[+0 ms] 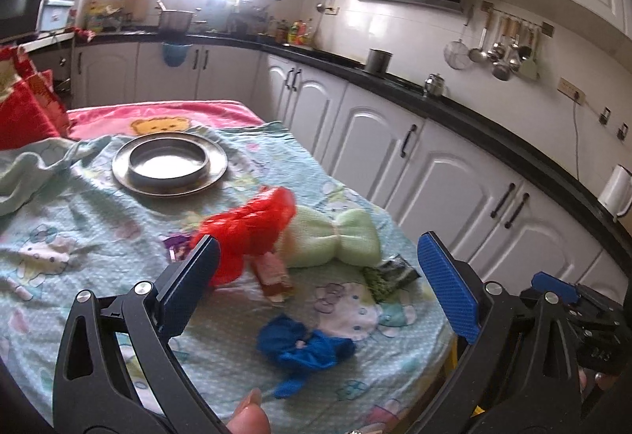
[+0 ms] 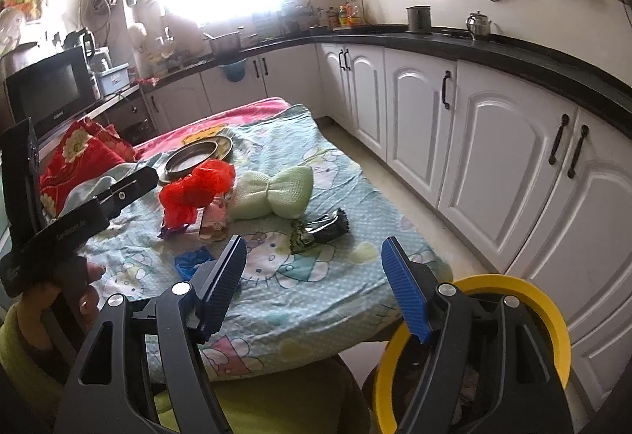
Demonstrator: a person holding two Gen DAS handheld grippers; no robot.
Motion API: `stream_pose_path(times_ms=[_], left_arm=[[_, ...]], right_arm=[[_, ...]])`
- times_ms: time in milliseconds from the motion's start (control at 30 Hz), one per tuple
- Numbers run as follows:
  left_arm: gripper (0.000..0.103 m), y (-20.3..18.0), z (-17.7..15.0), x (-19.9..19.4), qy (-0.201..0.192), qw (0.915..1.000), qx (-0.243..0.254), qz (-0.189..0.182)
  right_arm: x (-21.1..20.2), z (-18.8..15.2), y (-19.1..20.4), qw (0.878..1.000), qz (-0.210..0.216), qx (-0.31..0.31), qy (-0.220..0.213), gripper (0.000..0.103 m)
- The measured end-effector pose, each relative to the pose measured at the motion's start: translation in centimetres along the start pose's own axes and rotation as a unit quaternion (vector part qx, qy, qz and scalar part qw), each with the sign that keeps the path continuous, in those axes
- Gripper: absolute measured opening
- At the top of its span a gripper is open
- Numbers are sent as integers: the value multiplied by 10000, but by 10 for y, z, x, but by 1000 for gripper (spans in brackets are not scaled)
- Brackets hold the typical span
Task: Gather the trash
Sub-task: 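Close the left tool on the red mesh bag while the right grasps the black-green snack packet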
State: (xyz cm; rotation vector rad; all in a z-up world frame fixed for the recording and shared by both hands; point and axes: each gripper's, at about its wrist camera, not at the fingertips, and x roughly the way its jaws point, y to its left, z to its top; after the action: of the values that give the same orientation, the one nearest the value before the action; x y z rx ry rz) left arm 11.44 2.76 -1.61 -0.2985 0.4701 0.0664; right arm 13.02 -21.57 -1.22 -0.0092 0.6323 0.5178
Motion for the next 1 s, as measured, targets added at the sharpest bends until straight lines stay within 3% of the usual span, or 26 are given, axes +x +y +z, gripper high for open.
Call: stream_pose_path(times_ms=[267,733,1000], left_arm=[[92,29,2,8,77,9995,-163,273],[92,67,-3,37,354,9975,-194,577],[80,70,-8,56,552,9968,-101,578]], right_arm=[[21,4,16,9996,155,-158,159,69],[90,10,5,9982,-137,-62,578,69],[136,14,-6,9957,-324,88,859,69]])
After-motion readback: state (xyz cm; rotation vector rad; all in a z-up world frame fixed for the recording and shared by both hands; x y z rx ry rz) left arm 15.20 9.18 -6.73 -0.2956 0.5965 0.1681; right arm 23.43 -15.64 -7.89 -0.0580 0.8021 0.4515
